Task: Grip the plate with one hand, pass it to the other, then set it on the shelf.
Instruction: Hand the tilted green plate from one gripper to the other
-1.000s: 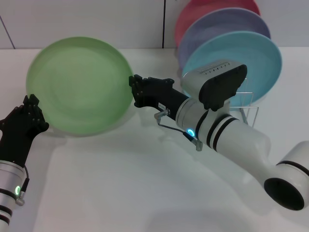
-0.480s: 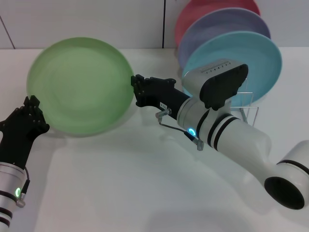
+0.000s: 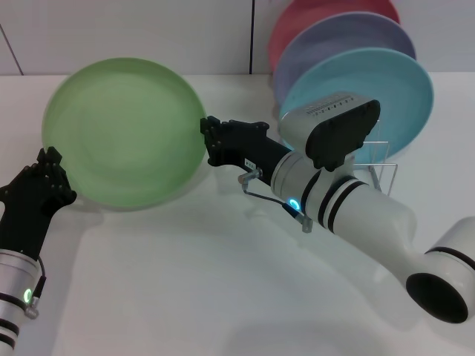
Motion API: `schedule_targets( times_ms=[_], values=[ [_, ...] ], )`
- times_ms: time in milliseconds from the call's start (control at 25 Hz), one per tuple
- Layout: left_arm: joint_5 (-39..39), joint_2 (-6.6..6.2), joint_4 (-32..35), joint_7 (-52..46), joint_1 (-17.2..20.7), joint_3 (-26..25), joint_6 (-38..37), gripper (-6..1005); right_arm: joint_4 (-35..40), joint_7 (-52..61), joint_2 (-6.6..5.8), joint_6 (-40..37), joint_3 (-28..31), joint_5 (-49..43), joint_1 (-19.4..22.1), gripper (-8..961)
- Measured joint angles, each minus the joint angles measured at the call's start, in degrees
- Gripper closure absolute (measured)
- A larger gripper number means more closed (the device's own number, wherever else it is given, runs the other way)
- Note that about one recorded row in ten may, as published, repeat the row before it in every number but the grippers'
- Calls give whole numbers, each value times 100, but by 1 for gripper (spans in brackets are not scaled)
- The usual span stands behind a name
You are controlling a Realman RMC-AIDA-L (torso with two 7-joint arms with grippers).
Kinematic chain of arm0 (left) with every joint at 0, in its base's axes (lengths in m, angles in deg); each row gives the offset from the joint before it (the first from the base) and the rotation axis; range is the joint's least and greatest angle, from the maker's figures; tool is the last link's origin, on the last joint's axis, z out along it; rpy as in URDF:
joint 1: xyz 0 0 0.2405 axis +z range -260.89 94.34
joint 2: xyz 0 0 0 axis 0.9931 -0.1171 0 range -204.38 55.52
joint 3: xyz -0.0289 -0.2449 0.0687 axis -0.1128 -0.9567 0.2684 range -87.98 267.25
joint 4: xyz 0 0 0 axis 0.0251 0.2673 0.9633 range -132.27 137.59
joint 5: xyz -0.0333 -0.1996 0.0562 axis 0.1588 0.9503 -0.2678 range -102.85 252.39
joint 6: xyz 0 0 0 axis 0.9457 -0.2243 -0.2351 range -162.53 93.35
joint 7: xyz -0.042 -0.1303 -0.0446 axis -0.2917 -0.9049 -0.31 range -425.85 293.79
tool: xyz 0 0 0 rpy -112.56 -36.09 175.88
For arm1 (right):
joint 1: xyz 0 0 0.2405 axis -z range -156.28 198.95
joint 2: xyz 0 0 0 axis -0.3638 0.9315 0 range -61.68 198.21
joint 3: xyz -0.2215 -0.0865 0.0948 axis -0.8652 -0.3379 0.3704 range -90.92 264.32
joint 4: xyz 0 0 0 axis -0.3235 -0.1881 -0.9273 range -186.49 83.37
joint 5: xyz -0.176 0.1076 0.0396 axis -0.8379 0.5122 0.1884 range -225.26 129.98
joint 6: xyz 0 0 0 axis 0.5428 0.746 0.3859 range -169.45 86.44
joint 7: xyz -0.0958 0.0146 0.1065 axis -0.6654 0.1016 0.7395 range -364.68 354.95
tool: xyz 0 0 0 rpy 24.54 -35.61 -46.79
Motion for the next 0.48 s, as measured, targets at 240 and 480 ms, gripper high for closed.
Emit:
schedule_targets(
  times_ms=[240,480],
  values=[
    [-3,0,-1,0,21,0,22,861,-5,-9,0,-2,-11,0,0,912],
    [-14,0,1,0,36,0,49,860,-4,-8,0,-3,-22,0,-8,914]
  ],
)
